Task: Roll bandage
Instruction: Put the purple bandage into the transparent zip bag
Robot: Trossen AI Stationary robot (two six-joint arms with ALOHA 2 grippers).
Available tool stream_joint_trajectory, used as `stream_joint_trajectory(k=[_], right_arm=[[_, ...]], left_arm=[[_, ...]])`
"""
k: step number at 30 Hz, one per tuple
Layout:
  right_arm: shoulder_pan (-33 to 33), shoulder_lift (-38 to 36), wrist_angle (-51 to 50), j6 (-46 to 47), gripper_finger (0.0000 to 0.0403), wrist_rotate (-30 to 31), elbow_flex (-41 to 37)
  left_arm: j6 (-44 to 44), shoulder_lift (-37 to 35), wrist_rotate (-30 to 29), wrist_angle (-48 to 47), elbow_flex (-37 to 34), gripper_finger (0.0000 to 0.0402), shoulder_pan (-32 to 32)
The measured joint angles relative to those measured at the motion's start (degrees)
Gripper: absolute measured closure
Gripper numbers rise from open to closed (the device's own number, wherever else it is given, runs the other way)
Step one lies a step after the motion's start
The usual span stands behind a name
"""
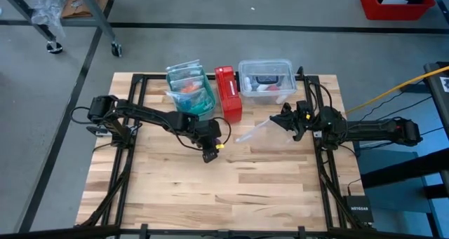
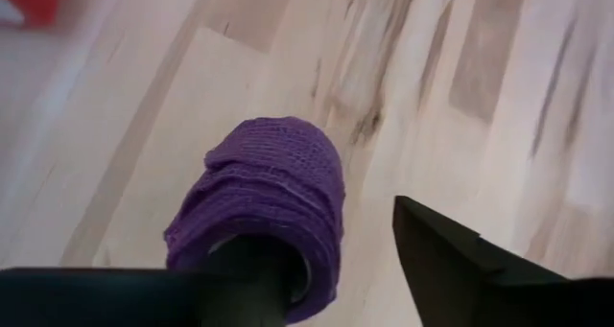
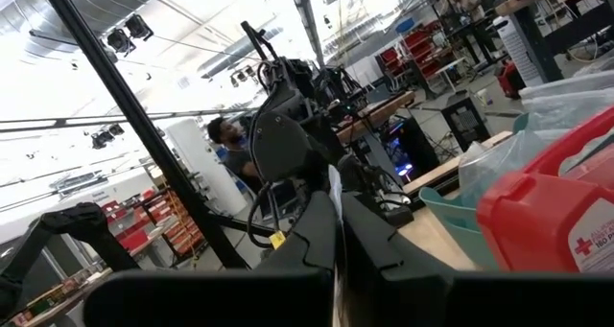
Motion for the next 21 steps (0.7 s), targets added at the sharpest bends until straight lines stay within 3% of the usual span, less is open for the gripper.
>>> stream_joint_trajectory(k=[6,16,21], right_arm=[[0.0,0.0,0.0,-0.02,0.0398,0.0,0.0],[0.0,0.0,0.1,-0.02,0.0398,-0.01,0.0],[-0.02,0.0,0.33,-0.02,0.0398,-0.02,0.02]], left_arm=[[-1.32,-0.01,0.0,5.52,0.01,0.0223,-0.02],[-1.31,0.09,2.29,-5.11,0.02,0.0221,-0.63],[-5.41,1.85,2.38,-1.15,0.0,0.0221,-1.96]])
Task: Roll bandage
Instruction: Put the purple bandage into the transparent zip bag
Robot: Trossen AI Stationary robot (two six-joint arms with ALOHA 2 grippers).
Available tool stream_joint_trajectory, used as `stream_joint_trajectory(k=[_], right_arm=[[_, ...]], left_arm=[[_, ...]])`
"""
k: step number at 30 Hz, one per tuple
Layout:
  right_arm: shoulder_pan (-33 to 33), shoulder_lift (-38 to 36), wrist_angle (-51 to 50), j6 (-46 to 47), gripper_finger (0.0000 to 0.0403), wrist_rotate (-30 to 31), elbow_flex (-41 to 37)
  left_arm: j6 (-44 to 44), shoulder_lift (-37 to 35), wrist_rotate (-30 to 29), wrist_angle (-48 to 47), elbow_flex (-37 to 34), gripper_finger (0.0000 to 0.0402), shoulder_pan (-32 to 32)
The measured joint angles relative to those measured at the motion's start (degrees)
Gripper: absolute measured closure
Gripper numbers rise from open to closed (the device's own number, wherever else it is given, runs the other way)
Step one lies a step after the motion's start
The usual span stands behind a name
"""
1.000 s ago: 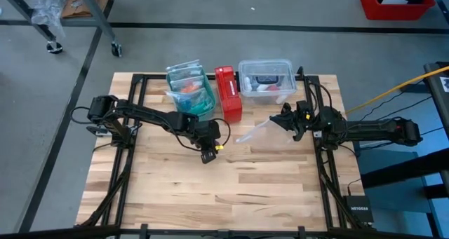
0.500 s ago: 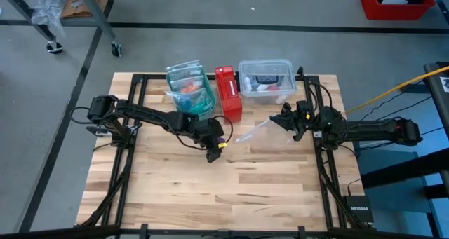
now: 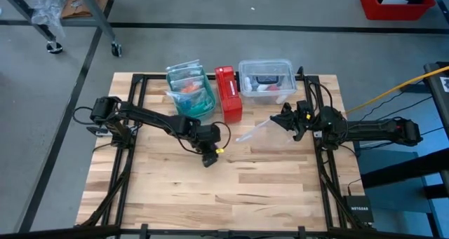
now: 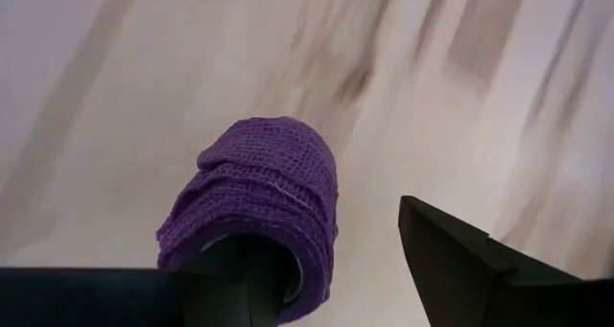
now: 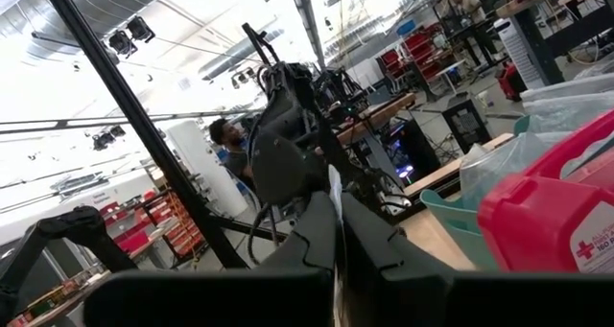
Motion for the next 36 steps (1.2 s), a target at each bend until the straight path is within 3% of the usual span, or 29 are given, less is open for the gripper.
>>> stream_joint_trajectory(k=[2,5,6,9,12,13,16,17,19,20,23,25,27,30,33,36], right_arm=[[0.0,0.0,0.13,0.0,0.0398,0.0,0.0],[0.0,0.0,0.34,0.0,0.0398,0.02,0.0],[0.0,0.0,0.46,0.0,0.0398,0.0,0.0],[0.0,-0.01,0.83,0.16,0.0398,-0.2,0.02],[0.0,0.0,0.83,0.09,0.0398,-0.46,0.02],[0.0,0.0,0.83,0.09,0.0398,-0.12,0.02],[0.0,0.0,0.83,0.09,0.0398,-0.17,0.02],[0.0,0.0,0.8,0.09,0.0398,-0.5,0.02],[0.0,-0.02,0.82,0.07,0.0398,-0.52,0.02],[0.0,0.0,0.8,0.08,0.0398,-0.52,0.02],[0.0,-0.01,0.81,0.13,0.0398,-0.47,0.02],[0.0,0.0,0.81,0.31,0.0398,-1.0,0.02],[-0.04,0.0,0.81,0.26,0.0398,-0.64,0.02],[-0.02,-0.02,0.79,0.28,0.0398,-0.52,0.02],[-0.02,-0.02,0.77,0.26,0.0398,-0.32,0.02],[-0.04,0.0,0.75,0.22,0.0398,0.5,0.02]], left_arm=[[-4.29,0.63,-0.04,5.69,0.0,0.0221,-0.67],[4.73,1.29,-0.06,6.71,0.18,0.0221,-0.71],[4.2,1.75,-0.03,5.69,0.1,0.0221,-0.46],[-9.13,3.51,3.3,10.3,-0.08,0.0221,0.0],[3.92,3.09,5.31,6.2,0.22,0.0221,0.02],[4.52,3.09,4.21,3.29,0.17,0.0221,0.1],[-8.57,3.57,4.98,5.36,-0.15,0.0221,0.45],[-6.8,3.43,5.88,6.41,0.0,0.0221,0.54],[5.04,2.71,5.25,3.78,0.26,0.0221,0.79],[5.33,2.64,3.94,1.44,0.17,0.0221,0.89],[-9.07,3.52,4.02,6.77,-0.11,0.0222,1.1],[0.25,3.09,6.32,6.41,0.11,0.0224,1.03],[4.45,2.72,3.46,1.57,0.17,0.0227,1.33],[-9.34,3.18,1.43,2.73,-0.09,0.0231,1.66],[-1.57,1.84,1.44,3.48,0.07,0.0237,2.08],[-1.7,1.28,0.01,8.2,0.04,0.0243,2.79]])
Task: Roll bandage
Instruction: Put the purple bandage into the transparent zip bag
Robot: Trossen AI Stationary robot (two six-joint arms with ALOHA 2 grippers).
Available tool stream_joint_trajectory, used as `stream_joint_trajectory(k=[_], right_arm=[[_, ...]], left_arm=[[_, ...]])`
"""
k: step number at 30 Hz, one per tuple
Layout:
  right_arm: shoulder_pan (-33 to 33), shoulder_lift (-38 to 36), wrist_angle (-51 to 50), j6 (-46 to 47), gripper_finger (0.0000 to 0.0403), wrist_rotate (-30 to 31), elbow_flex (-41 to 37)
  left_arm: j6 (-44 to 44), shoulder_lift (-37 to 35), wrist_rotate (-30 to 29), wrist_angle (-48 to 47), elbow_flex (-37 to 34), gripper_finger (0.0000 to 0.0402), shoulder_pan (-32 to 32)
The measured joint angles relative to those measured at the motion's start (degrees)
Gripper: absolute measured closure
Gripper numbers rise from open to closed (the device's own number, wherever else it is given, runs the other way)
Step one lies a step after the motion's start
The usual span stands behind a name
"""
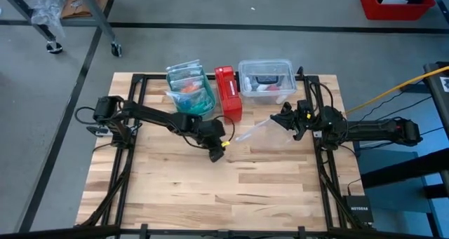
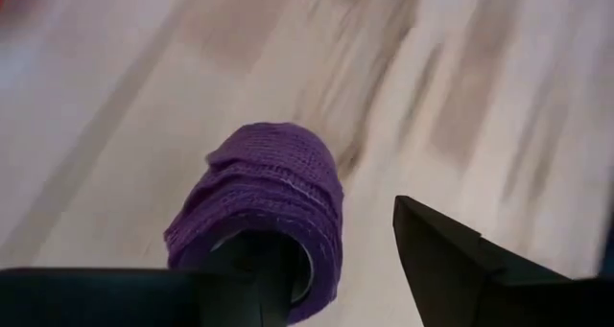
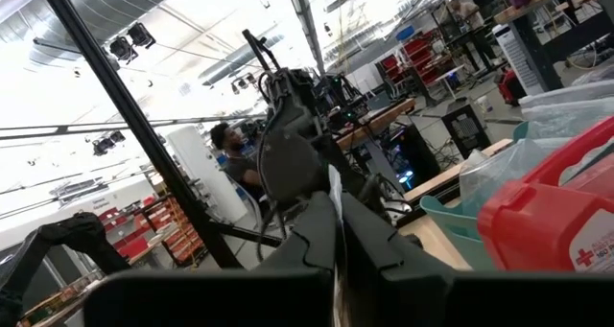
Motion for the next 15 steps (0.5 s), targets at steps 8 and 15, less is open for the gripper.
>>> stream_joint_trajectory(k=[8,15], right_arm=[[0.02,-0.02,-0.03,-0.16,0.0398,-0.46,0.0],[0.02,-0.02,-0.59,-0.17,0.0398,-0.46,-0.02]], left_arm=[[1.87,-2.57,5.05,20.4,0.3,0.0252,0.25],[1.02,-4.57,7.58,22.63,2.91,0.0253,0.21]])
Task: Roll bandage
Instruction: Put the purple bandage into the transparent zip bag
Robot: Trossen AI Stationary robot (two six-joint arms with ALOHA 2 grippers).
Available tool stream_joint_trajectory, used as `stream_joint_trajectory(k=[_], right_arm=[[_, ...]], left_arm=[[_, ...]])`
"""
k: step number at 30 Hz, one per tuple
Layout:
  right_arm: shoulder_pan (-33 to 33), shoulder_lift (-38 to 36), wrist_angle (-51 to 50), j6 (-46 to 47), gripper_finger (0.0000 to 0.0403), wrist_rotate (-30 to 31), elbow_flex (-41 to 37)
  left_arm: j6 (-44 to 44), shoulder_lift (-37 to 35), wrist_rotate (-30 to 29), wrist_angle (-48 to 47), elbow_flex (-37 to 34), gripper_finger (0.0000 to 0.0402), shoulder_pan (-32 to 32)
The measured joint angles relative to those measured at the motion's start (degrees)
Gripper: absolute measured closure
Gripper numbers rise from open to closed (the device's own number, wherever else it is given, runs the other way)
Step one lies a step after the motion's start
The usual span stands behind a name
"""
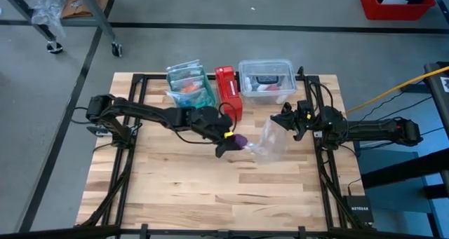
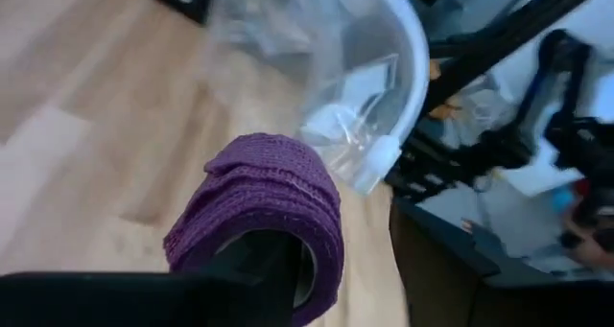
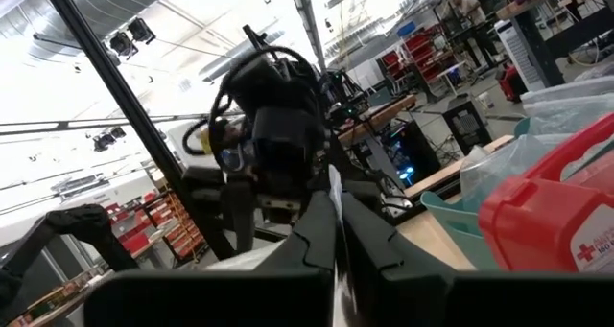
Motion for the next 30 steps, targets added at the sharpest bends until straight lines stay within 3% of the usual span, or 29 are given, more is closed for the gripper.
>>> stream_joint_trajectory(k=[8,12,15,20,23,30], right_arm=[[0.02,0.0,-0.7,-0.02,0.0398,0.53,0.0],[0.0,0.02,-1.06,-0.01,0.0398,0.85,0.0],[0.0,0.02,-1.13,-0.01,0.0398,0.43,0.0],[0.0,0.01,-1.2,-0.01,0.0398,-1.04,0.0],[0.02,0.0,-1.03,-0.02,0.0398,-1.56,0.0],[0.02,0.0,-1.03,-0.02,0.0398,-1.41,0.0]], left_arm=[[-5.25,-0.08,17.99,-4.59,0.36,0.0253,-0.55],[-3.28,-0.06,19.11,-4.51,0.33,0.0253,-1.43],[-0.1,-0.06,16.68,0.04,0.35,0.0253,-1.39],[6.12,-0.06,1.75,8.3,0.35,0.0253,0.36],[8.27,-0.06,-4.33,10.58,0.35,0.0253,2.14],[6.15,1.03,-5.43,14.27,0.35,0.0253,5.2]])
